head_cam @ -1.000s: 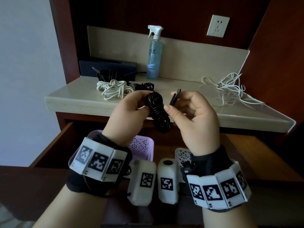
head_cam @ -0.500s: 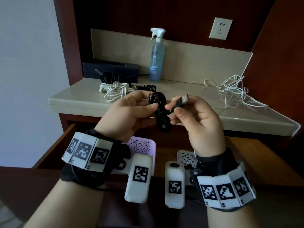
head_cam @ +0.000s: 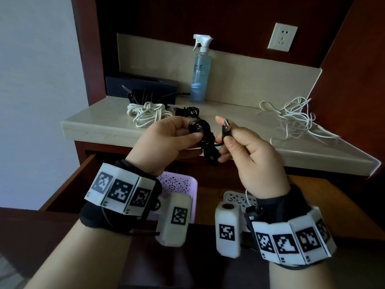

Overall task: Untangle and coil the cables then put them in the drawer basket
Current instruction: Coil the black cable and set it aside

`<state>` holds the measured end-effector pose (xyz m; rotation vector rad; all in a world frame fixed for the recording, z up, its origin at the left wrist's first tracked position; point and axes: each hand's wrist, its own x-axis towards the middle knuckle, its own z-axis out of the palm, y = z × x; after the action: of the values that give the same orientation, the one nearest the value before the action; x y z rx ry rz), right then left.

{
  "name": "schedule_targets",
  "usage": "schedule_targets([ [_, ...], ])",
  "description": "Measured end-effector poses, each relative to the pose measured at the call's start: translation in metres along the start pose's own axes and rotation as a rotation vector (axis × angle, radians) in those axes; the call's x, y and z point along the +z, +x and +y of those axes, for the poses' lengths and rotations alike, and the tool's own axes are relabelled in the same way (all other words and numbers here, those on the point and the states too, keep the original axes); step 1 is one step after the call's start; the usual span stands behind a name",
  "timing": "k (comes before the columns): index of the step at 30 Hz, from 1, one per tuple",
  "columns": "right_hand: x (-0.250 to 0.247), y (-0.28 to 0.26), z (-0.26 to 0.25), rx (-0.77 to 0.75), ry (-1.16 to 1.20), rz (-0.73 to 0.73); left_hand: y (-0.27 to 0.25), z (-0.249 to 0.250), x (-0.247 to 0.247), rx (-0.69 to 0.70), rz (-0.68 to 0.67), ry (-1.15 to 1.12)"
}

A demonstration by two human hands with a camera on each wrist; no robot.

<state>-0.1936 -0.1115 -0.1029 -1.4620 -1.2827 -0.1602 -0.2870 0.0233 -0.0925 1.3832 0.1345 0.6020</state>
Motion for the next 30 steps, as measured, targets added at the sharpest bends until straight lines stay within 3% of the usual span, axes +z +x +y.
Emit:
schedule_targets([
  [6,-0.004,0.004,-0.001,0.022,-0.099,0.066,-0.002,0.002,0.001,-0.036,0.000,-0.057],
  [12,-0.003,0.004,0.001,0.036,0.113,0.053,0.000,0.006,-0.003,-0.019,0.014,-0.048],
  [15,-0.002,0.007,0.002,-0.005,0.036,0.066,0.001,0.002,-0.001,0.004,0.012,0.090],
  [19,-0.004,0.009,0.003,-0.156,-0.170,0.062,0.005,0.000,-0.002,0.015,0.107,0.182],
  [23,-0.005,0.010,0.002,-0.214,-0.205,0.058,0.005,0.005,-0.001,0.008,0.146,0.050],
  [30,0.001,0.018,0.004,-0.125,-0.108,-0.052,0.004,0.010,0.000,-0.016,0.138,-0.215],
])
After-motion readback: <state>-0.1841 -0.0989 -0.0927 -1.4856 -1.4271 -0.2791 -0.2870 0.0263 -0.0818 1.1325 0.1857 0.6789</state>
